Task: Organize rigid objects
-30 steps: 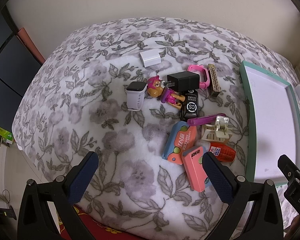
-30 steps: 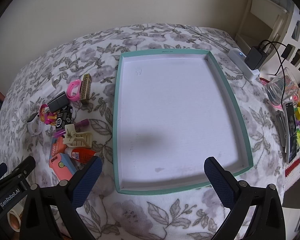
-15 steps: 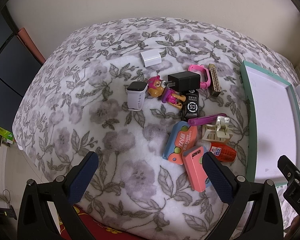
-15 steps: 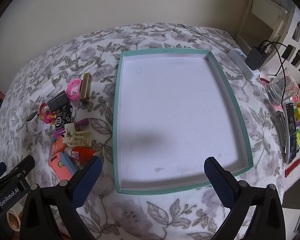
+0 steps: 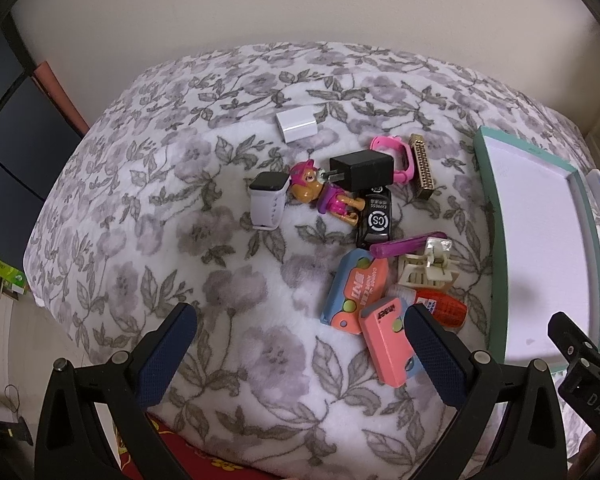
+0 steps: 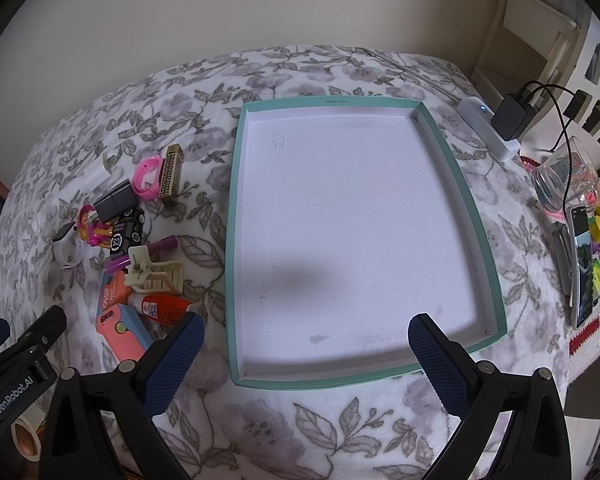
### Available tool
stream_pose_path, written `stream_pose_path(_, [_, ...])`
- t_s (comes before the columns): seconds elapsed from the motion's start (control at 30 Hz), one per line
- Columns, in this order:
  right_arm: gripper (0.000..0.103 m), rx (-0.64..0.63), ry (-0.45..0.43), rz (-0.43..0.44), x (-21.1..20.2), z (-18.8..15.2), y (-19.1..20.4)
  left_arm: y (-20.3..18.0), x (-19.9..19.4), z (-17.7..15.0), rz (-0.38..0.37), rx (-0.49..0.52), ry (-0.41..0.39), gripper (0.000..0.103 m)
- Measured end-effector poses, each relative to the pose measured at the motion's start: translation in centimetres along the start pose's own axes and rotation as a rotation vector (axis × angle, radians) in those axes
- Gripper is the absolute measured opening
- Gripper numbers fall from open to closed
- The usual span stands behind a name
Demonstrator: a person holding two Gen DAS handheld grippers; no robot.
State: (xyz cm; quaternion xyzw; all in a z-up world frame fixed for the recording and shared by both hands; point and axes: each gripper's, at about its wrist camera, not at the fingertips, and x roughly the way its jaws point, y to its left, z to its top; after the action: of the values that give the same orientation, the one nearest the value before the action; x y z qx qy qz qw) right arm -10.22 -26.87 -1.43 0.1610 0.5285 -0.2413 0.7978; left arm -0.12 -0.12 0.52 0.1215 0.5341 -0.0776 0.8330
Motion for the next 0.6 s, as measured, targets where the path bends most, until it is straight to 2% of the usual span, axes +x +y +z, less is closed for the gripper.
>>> stream_pose_path(0.23, [0.103, -0.004, -0.008, 0.008, -0.1, 0.1, 0.1, -0.2, -0.4, 0.1, -0.016, -0.004, -0.03, 0.103])
stream_pose_path(0.47, [0.103, -0.067, -0.06, 0.102, 0.3, 1.7, 2.5, 2.2, -0.4, 1.6, 0.014, -0.112, -0.119, 0.103])
stream_pose_path(0.6, [0.103, -0.132, -0.051, 0.13, 1.4, 1.8, 4.9, 3.6, 1.6, 2.3, -0.013, -0.157, -0.017, 0.103])
